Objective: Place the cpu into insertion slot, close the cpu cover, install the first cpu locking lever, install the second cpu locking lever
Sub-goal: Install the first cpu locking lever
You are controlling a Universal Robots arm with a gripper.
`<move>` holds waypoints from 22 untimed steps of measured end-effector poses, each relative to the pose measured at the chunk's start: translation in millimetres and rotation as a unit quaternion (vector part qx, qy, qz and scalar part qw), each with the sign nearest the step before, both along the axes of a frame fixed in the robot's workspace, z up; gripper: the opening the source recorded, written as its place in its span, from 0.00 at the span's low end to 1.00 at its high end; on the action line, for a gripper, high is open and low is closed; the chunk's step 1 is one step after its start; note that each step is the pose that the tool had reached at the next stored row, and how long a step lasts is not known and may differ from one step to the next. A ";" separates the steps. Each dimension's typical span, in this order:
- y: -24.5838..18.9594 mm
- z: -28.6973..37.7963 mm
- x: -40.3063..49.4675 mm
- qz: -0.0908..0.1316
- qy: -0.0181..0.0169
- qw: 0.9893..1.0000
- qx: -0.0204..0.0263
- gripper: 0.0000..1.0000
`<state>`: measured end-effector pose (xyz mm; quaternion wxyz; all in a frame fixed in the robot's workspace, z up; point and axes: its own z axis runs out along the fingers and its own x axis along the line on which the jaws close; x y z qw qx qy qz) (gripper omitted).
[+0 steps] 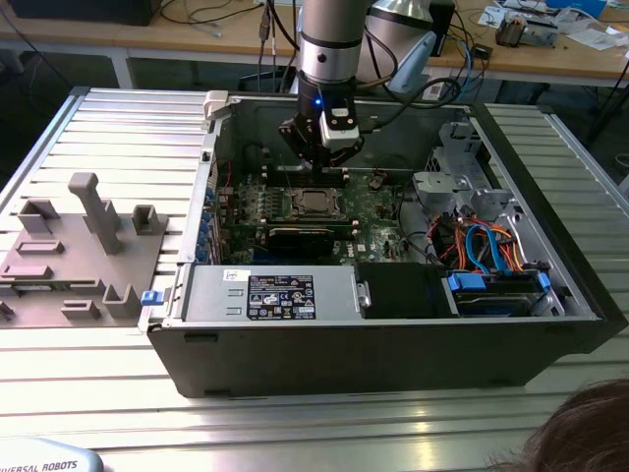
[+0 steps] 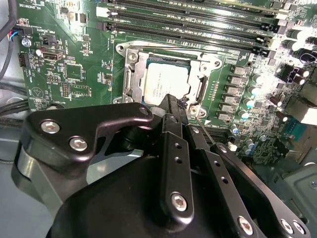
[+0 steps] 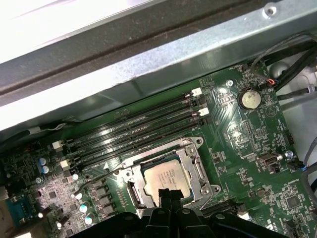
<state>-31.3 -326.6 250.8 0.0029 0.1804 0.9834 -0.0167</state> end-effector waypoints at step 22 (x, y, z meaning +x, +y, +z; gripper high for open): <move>0.0 0.0 0.0 0.009 0.000 1.000 0.000 0.11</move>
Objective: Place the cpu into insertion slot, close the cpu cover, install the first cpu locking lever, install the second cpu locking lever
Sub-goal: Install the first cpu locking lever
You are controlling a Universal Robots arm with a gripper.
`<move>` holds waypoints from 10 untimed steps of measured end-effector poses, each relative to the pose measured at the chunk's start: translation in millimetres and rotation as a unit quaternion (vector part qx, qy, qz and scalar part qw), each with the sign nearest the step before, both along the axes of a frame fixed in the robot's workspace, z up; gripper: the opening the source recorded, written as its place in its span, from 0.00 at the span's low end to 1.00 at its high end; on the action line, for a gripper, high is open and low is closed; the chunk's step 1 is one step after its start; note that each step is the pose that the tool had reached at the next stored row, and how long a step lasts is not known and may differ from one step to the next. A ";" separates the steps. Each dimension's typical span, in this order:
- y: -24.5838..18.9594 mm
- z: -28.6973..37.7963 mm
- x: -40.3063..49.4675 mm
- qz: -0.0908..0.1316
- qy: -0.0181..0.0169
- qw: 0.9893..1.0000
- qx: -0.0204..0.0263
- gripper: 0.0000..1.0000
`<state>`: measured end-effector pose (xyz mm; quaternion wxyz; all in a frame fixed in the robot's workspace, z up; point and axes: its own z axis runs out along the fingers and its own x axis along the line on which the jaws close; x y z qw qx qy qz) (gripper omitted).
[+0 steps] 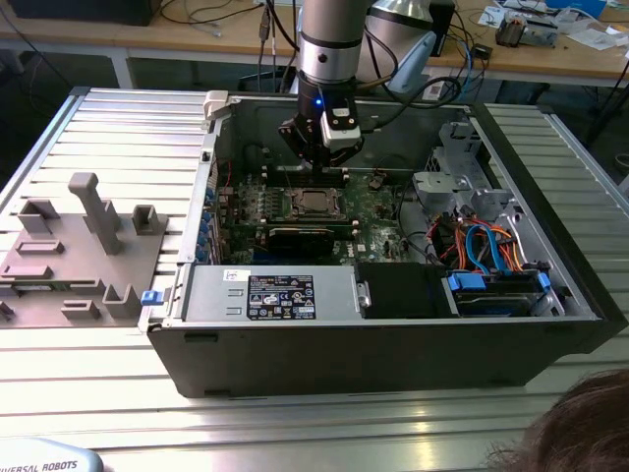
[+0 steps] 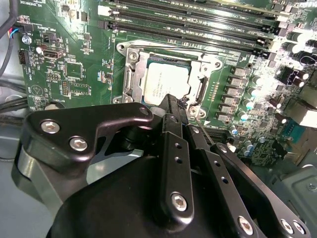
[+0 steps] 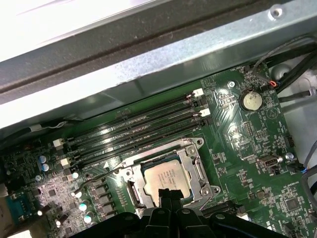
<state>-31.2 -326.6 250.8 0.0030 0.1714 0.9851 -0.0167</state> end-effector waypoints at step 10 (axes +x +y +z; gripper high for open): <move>0.0 0.0 0.0 0.004 0.000 1.000 0.000 0.11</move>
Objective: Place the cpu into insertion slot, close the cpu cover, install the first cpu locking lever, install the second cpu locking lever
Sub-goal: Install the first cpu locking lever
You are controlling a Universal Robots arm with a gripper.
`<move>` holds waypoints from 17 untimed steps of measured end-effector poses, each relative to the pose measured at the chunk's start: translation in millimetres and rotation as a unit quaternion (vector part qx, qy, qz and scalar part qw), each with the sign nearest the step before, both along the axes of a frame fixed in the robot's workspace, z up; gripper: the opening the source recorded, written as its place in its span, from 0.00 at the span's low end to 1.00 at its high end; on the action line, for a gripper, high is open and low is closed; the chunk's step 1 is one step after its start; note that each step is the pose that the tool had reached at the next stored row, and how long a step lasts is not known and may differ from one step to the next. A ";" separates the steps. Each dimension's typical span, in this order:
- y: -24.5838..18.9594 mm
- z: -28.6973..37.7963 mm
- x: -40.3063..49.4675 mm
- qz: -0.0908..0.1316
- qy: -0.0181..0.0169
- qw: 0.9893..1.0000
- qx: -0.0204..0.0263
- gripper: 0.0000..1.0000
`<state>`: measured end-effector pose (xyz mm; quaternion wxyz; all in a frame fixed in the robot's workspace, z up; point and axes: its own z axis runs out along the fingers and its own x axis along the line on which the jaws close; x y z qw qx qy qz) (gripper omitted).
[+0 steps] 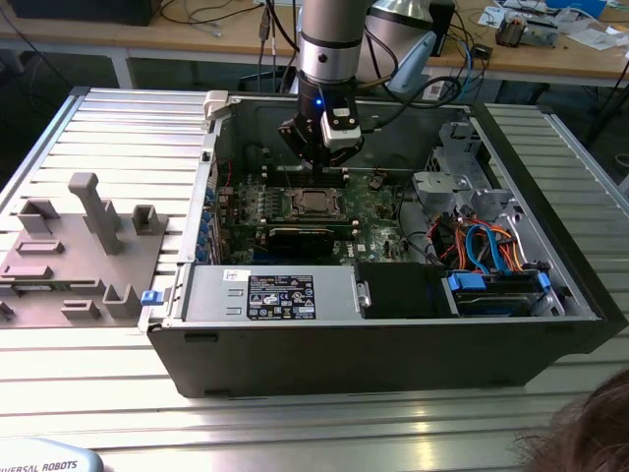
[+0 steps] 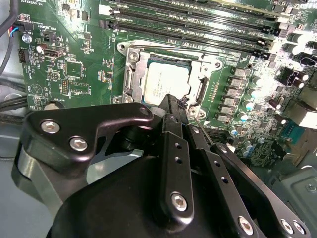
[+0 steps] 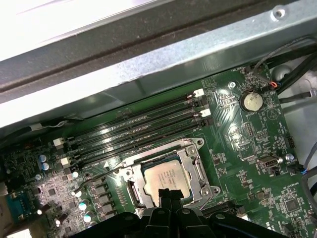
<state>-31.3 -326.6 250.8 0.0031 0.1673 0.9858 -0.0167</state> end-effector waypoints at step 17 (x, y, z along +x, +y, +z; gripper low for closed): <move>0.0 0.0 0.0 0.007 0.000 1.000 0.000 0.11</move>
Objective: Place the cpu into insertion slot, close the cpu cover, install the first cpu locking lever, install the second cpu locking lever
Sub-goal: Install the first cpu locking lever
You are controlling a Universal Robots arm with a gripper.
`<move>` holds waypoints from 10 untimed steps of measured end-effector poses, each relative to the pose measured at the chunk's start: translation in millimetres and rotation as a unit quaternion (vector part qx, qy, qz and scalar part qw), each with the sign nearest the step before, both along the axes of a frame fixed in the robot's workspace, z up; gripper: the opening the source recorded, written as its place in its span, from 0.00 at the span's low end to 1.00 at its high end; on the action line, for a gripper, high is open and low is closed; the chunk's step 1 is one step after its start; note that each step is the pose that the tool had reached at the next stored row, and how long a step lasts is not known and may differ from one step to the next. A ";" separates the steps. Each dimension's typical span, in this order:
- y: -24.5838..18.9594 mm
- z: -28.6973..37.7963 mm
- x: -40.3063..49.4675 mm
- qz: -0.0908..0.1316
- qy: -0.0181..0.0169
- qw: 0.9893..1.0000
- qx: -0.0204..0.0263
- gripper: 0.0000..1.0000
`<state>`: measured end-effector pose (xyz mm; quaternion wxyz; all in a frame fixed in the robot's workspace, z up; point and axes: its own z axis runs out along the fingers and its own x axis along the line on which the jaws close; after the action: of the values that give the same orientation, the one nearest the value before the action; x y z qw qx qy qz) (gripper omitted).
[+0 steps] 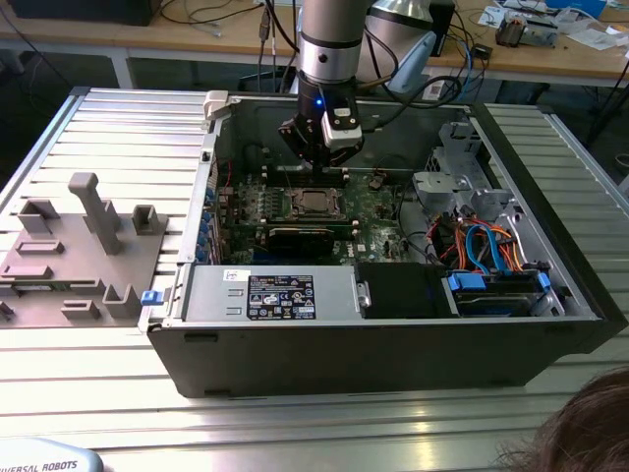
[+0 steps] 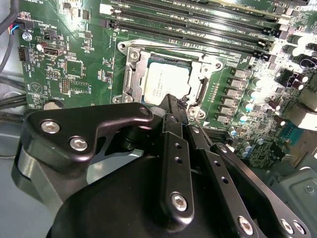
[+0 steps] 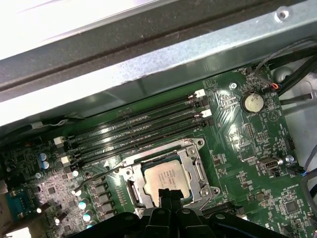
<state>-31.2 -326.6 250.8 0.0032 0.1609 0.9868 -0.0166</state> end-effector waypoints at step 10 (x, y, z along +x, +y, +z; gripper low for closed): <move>0.0 0.0 0.0 0.004 0.000 1.000 0.000 0.11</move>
<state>-31.2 -326.6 250.8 0.0033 0.1566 0.9875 -0.0166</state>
